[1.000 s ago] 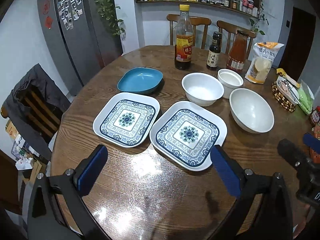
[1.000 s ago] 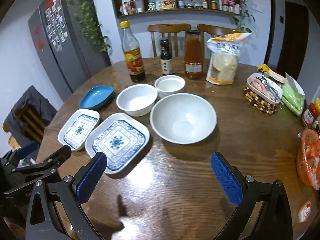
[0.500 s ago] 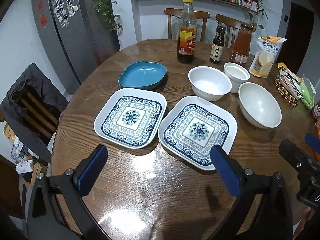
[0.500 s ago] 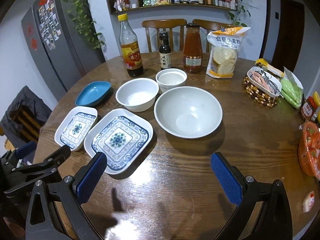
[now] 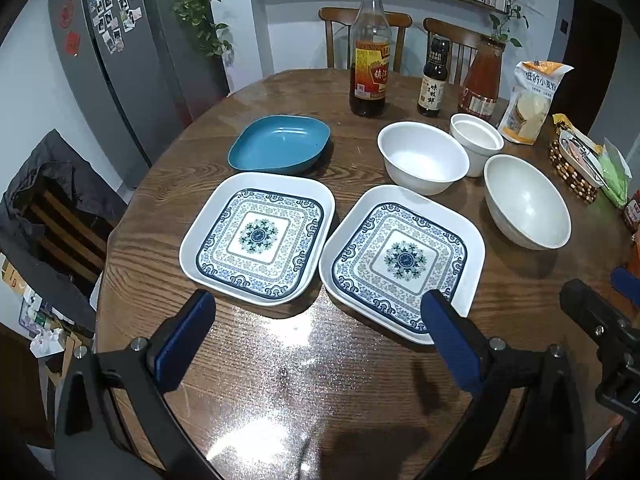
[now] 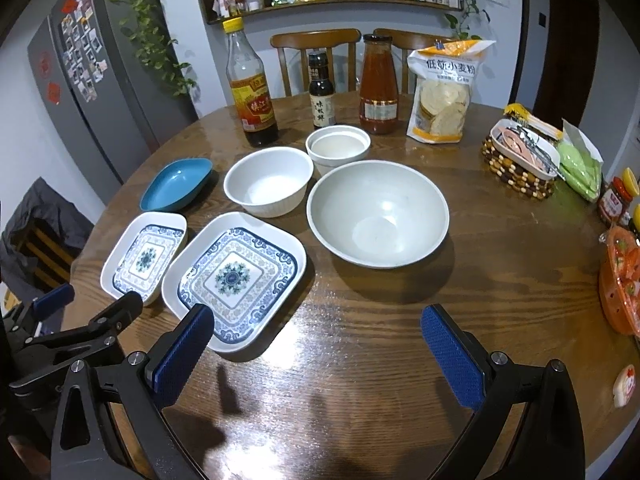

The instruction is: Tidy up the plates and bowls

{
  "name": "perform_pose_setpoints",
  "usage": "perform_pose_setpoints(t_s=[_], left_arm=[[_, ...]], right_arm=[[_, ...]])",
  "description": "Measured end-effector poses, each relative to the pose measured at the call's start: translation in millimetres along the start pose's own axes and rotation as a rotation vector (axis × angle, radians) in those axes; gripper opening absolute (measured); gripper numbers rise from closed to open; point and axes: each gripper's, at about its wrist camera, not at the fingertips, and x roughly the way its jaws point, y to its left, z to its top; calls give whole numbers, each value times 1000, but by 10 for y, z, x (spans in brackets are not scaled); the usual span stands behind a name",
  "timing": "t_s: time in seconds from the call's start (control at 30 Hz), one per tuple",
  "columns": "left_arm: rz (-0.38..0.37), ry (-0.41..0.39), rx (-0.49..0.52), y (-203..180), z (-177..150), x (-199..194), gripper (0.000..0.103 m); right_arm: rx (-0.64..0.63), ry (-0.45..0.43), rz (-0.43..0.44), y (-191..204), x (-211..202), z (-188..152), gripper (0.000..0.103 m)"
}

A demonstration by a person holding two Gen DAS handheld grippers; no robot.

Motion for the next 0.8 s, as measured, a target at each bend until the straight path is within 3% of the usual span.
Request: perform_pose_setpoints(t_s=[0.23,0.47,0.67,0.8], left_arm=[[-39,32,-7,8,39,114,103],[-101,73,-20,135,30,265,103],[-310,112,-86,397,39,434,102],[-277,63,-33,420,179,474,101]], right_arm=[[24,20,-1,-23,83,-10,103],[67,72,83,-69,240,-60,103],[106,154,131,-27,515,-129,103],[111,188,143,41,690,-174,103]])
